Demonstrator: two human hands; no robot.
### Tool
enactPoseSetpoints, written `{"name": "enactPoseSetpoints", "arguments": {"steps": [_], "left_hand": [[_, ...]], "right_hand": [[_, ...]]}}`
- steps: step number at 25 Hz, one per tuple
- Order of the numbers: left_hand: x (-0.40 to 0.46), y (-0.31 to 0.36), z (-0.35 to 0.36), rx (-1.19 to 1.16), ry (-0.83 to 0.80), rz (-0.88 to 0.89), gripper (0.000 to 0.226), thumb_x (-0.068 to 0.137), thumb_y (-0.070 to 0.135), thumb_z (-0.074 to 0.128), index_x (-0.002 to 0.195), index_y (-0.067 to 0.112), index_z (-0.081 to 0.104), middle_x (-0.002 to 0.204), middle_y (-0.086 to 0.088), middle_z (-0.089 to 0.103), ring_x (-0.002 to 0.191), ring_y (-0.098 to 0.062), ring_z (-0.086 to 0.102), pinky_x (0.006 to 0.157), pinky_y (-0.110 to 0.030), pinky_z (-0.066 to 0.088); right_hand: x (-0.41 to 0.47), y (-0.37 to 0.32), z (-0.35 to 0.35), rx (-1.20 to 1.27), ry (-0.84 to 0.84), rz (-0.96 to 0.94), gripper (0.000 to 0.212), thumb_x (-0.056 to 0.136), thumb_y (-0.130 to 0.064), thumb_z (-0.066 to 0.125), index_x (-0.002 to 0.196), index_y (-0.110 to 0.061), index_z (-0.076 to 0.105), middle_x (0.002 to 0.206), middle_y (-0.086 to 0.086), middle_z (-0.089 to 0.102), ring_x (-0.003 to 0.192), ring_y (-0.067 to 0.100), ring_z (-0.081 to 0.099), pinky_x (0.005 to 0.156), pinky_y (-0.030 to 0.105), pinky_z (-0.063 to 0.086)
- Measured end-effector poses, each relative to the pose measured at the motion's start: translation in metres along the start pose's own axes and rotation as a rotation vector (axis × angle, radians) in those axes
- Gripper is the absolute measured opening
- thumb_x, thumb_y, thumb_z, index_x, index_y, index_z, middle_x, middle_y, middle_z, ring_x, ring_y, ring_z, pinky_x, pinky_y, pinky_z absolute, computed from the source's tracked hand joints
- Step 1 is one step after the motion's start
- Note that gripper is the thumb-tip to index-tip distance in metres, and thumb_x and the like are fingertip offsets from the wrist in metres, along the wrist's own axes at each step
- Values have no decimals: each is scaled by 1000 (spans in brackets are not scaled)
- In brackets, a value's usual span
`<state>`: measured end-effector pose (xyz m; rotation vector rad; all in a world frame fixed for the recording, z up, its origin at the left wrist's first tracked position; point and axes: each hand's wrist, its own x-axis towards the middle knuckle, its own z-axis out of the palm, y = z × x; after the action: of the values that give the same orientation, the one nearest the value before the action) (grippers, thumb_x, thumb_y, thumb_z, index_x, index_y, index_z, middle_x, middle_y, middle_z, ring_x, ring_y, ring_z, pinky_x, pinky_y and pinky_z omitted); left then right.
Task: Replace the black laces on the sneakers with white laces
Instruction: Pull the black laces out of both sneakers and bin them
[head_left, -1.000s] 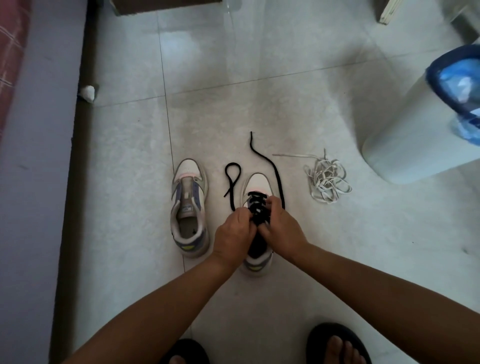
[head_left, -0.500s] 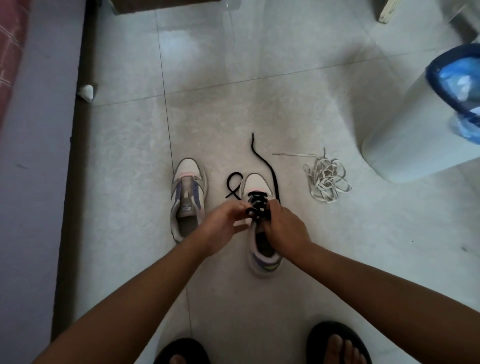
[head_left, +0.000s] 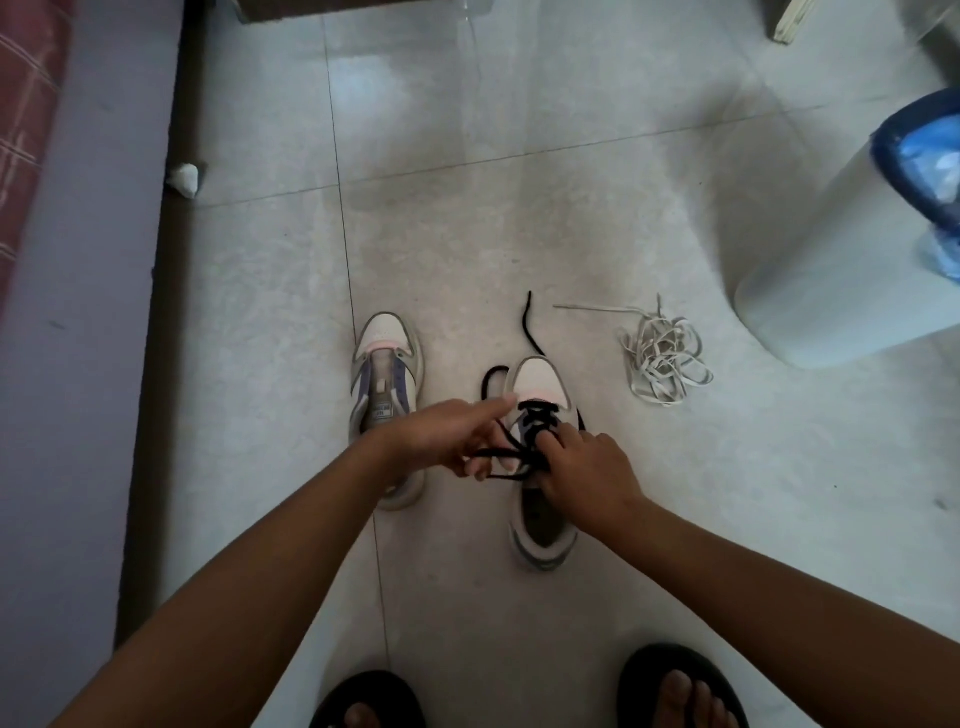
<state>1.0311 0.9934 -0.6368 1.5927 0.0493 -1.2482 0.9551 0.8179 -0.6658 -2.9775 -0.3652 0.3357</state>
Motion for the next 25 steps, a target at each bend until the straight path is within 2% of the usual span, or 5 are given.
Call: {"name": "enactPoseSetpoints", "arguments": {"steps": [5, 9, 13, 18, 25], "left_hand": [[1, 9, -2, -768, 4, 214, 64, 84, 53, 40, 35, 13, 50, 40, -3, 44, 38, -16, 45, 68, -30, 46], [-4, 10, -8, -591, -159, 193, 59, 87, 50, 36, 94, 3, 70, 60, -9, 67, 24, -5, 25, 80, -33, 56], [2, 18, -6, -883, 200, 343, 29, 93, 30, 48, 84, 14, 71, 92, -4, 73, 63, -12, 65, 80, -31, 54], [21, -3, -16, 577, 714, 422, 24, 89, 24, 63, 74, 6, 69, 149, -5, 34, 141, -16, 25, 115, -33, 21], [27, 12, -42, 1462, 879, 306, 70, 95, 57, 19, 128, 7, 56, 159, -5, 6, 144, -11, 18, 105, -46, -29]], "right_hand": [[7, 16, -1, 62, -6, 172, 31, 88, -28, 51, 114, -11, 56, 106, 13, 61, 91, 35, 60, 71, 36, 41], [8, 8, 4, 22, -117, 123, 38, 94, -35, 38, 126, -18, 47, 123, 9, 53, 108, 30, 52, 82, 36, 38], [4, 9, 6, 141, -82, 171, 35, 96, -28, 37, 126, -15, 45, 122, 9, 50, 107, 28, 50, 83, 37, 39], [-5, 9, 11, 142, -117, 168, 31, 94, -24, 40, 122, -13, 47, 119, 10, 49, 102, 29, 50, 80, 36, 37], [-6, 8, 7, 155, -35, 175, 20, 89, -17, 51, 104, -5, 58, 100, 16, 59, 86, 36, 57, 74, 39, 40]]}}
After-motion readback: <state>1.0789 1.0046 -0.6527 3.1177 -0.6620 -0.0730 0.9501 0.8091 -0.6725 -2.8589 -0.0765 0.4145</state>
